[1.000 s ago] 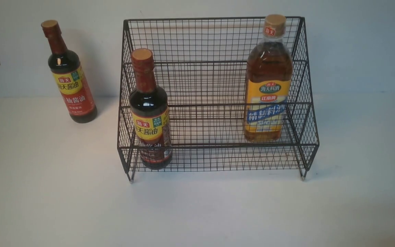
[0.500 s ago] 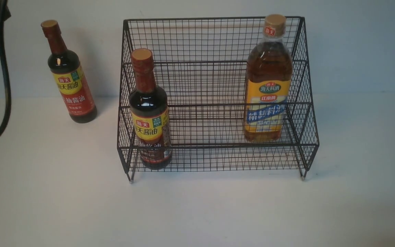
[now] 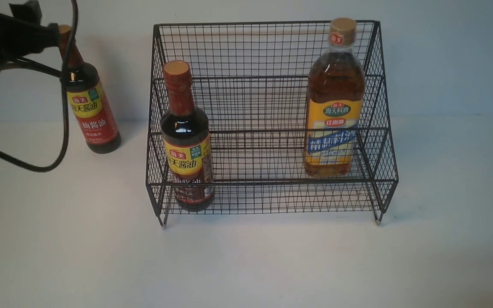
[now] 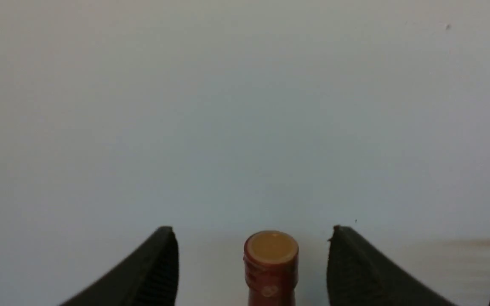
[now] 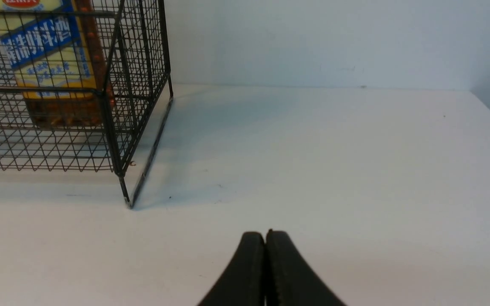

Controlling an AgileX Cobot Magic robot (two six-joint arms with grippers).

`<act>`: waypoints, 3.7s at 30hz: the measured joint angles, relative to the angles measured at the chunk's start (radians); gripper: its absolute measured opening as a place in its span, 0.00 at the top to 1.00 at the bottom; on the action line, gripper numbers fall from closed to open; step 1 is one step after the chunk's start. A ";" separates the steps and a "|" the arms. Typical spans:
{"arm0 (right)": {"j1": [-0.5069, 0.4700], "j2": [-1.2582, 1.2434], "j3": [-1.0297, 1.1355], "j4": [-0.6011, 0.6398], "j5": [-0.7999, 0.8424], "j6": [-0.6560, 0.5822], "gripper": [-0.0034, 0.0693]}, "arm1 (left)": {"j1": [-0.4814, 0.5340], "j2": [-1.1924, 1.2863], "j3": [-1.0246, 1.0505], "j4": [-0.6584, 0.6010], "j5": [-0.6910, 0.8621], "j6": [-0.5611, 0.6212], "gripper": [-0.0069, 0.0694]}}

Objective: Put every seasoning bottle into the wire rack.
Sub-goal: Use the left arm to grab the condiment bottle closest to it, then use the left arm to put the condiment bottle back on the shelf

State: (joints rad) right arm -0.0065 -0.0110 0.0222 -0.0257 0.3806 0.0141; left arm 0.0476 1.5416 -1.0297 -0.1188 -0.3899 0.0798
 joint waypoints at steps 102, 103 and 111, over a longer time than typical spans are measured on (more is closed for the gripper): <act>0.000 0.000 0.000 0.000 0.000 0.000 0.97 | -0.256 -0.194 -0.246 0.032 0.359 -0.026 0.54; 0.000 0.000 0.000 0.000 0.000 0.000 0.97 | -0.260 -0.194 -0.246 0.032 0.357 -0.026 0.54; 0.000 0.000 0.000 0.000 0.000 0.000 0.97 | -0.327 -0.150 -0.246 0.032 0.289 -0.031 0.54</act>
State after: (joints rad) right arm -0.0065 -0.0110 0.0222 -0.0257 0.3806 0.0141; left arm -0.2792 1.3911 -1.2759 -0.0864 -0.1013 0.0493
